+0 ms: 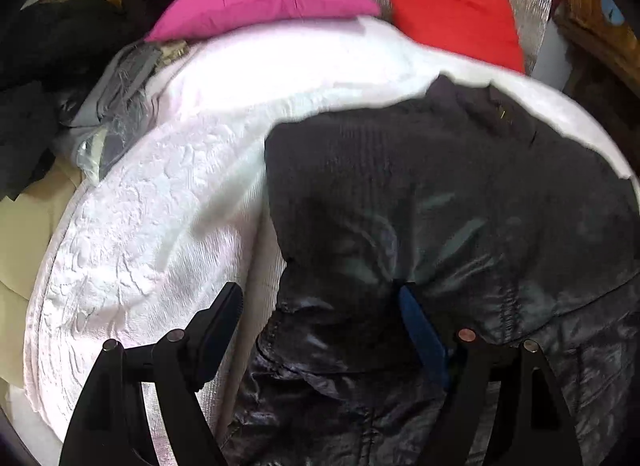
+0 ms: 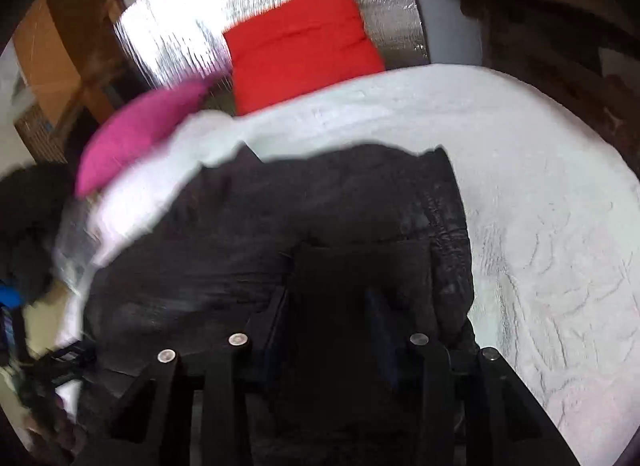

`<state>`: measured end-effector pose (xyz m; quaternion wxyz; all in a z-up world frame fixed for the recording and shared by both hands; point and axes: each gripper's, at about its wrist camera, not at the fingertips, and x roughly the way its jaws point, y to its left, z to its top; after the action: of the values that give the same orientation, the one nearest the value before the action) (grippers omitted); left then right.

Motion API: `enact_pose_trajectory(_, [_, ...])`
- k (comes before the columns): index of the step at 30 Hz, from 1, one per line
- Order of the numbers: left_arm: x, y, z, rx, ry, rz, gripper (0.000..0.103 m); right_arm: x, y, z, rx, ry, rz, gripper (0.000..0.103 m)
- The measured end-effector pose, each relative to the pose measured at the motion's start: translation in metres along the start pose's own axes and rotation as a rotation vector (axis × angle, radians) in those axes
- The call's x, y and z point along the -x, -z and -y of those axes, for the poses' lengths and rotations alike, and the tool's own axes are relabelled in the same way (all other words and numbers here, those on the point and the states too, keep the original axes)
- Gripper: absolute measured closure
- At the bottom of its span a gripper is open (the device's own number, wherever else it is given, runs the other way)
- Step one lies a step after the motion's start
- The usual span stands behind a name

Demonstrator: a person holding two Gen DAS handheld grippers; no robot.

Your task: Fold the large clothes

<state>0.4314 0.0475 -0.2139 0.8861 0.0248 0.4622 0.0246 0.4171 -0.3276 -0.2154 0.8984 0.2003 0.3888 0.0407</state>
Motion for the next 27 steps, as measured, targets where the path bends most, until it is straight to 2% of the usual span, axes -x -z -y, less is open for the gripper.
enact_pose_trajectory(2, [0.008, 0.001, 0.003, -0.006, 0.022, 0.027, 0.022, 0.014, 0.0, -0.005, 0.012, -0.044, 0.043, 0.06])
enact_pose_trajectory(4, [0.002, 0.004, 0.011, -0.045, -0.001, -0.003, 0.022, 0.017, 0.002, -0.013, 0.047, -0.07, 0.031, 0.06])
enact_pose_trajectory(6, [-0.02, 0.012, 0.024, -0.099, -0.04, -0.088, 0.022, -0.002, 0.012, -0.02, 0.08, -0.087, -0.093, 0.06])
enact_pose_trajectory(7, [-0.023, 0.011, 0.027, -0.101, -0.043, -0.09, 0.021, -0.017, 0.018, -0.022, 0.096, -0.067, -0.163, 0.059])
enact_pose_trajectory(8, [-0.022, 0.01, 0.028, -0.098, -0.045, -0.084, 0.021, -0.024, 0.023, -0.025, 0.122, -0.037, -0.18, 0.06])
enact_pose_trajectory(9, [-0.017, 0.008, 0.027, -0.09, -0.04, -0.082, 0.021, -0.022, 0.025, -0.03, 0.159, -0.021, -0.159, 0.06])
enact_pose_trajectory(11, [-0.009, 0.007, 0.022, -0.071, -0.015, -0.061, 0.022, -0.012, 0.023, -0.035, 0.177, -0.017, -0.17, 0.06])
enact_pose_trajectory(14, [0.003, 0.01, 0.02, -0.065, 0.014, -0.029, 0.022, 0.008, 0.022, -0.032, 0.135, -0.105, -0.165, 0.06])
enact_pose_trajectory(18, [0.024, 0.019, 0.039, -0.12, 0.097, 0.039, 0.022, 0.013, 0.028, -0.033, 0.114, -0.164, -0.166, 0.058])
enact_pose_trajectory(19, [0.024, 0.024, 0.042, -0.138, 0.092, 0.033, 0.022, 0.009, 0.03, -0.033, 0.1, -0.167, -0.18, 0.058])
enact_pose_trajectory(22, [0.002, 0.037, 0.065, -0.25, -0.013, -0.039, 0.021, -0.006, 0.039, -0.035, 0.1, -0.157, -0.24, 0.058])
enact_pose_trajectory(24, [0.005, 0.04, 0.075, -0.292, -0.054, -0.016, 0.021, 0.005, 0.035, -0.031, 0.074, -0.167, -0.261, 0.058])
enact_pose_trajectory(26, [0.018, 0.041, 0.077, -0.282, -0.02, 0.015, 0.021, 0.022, 0.03, -0.021, 0.051, -0.177, -0.239, 0.056])
enact_pose_trajectory(27, [0.025, 0.041, 0.076, -0.269, -0.002, 0.028, 0.021, 0.03, 0.026, -0.015, 0.045, -0.173, -0.214, 0.048])
